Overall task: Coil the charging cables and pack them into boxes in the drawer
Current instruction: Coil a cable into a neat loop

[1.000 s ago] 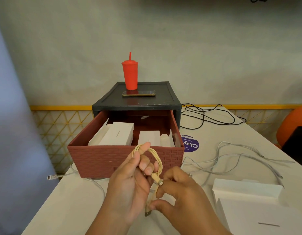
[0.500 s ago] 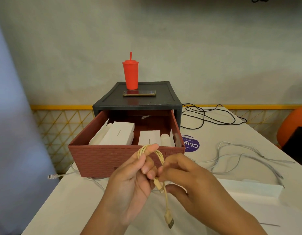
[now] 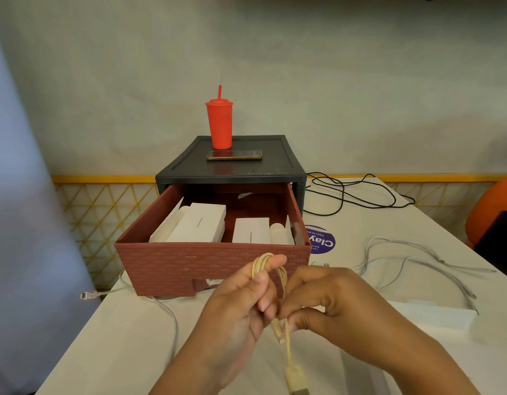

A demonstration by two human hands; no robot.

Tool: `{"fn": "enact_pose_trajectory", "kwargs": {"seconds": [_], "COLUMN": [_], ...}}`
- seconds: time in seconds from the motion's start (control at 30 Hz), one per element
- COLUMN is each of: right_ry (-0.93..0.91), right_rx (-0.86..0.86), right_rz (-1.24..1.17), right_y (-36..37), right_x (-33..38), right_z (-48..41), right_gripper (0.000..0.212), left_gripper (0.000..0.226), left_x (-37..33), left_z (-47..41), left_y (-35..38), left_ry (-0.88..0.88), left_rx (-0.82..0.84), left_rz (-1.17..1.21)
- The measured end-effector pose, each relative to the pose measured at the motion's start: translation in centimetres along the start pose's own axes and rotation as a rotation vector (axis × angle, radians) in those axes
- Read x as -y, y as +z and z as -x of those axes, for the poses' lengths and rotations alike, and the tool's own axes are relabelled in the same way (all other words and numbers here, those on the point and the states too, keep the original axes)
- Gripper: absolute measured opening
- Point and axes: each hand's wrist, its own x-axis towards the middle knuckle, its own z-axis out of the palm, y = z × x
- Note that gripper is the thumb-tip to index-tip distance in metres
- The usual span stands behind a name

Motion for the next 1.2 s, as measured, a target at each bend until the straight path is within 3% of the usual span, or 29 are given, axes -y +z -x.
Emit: {"fn": "enact_pose_trajectory", "kwargs": {"seconds": [0.1,0.23,0.37,0.47,0.5,0.53,0.57,0.6,0.63,0.67,0.7,0.8,0.87,0.93,1.03,1.13,1.2], "right_ry": [0.12,0.313,0.448,0.43,0.417,0.41,0.411,0.41,0.409,0.403,0.393,0.327,0.28,0.225,0.199,0.222,0.238], "right_rx": [-0.101,-0.187,-0.188,-0.128,-0.114,-0.112,-0.117,-0.127,-0.145,-0.165,-0.177,-0.141,-0.047,0.046,0.124,-0.017,-0.073], "right_rz": [-0.095,-0.179,-0.272,-0.391,-0.42,-0.442,-0.454,-0.449,-0.418,-0.362,-0.294,-0.225,-0.273,-0.307,-0.227,-0.233,-0.261], "right_y": [0.7,1.8,1.7,1.5,1.4,1.4,1.4,1.4,1.6,1.8,2.1,2.5,2.1,1.4,0.8,1.3,1.7], "right_x": [0.6,1.3,1.6,2.0,2.0,2.1,2.1,2.1,2.2,2.3,2.3,2.6,2.7,2.7,2.5,2.4,2.4], "right_z": [-0.3,-0.6,-0.7,-0.8,-0.8,-0.9,-0.9,-0.9,-0.9,-0.8,-0.7,-0.2,0.1,0.3,0.1,-0.2,-0.4], "right_gripper": [0.008,0.015,0.02,0.022,0.023,0.025,0.028,0.031,0.033,0.035,0.035,0.029,0.043,0.048,0.035,0.027,0.029], "left_gripper": [0.026,0.017,0.041,0.065,0.062,0.056,0.057,0.068,0.086,0.099,0.104,0.069,0.052,0.062,0.075,0.064,0.068], "left_x": [-0.2,-0.2,-0.1,-0.4,-0.3,0.1,0.2,0.8,0.8,0.5,1.0,0.2,0.0,-0.1,-0.3,-0.3,-0.3], "left_z": [0.1,0.3,0.7,0.6,0.3,0.7,0.8,0.6,-0.2,-0.5,-0.6,0.1,0.1,-0.1,-0.1,-0.3,-0.4], "left_y": [0.2,0.0,-0.7,-0.7,-0.6,-1.5,-1.8,-1.6,-0.6,-0.5,-1.0,-0.8,-1.0,-1.4,-1.5,-1.4,-1.4], "left_ry": [0.03,-0.017,-0.111,-0.127,-0.089,-0.037,0.002,0.036,-0.014,-0.112,-0.096,-0.028,-0.036,-0.041,-0.083,-0.113,-0.112], "left_rx": [0.048,0.07,0.151,0.21,0.174,0.03,0.021,0.004,0.112,0.146,0.175,0.177,0.116,0.141,0.194,0.187,0.17], "left_rz": [0.002,-0.009,0.124,0.171,0.15,0.133,0.161,0.109,0.097,0.181,0.223,0.244,0.262,0.309,0.352,0.403,0.423]}}
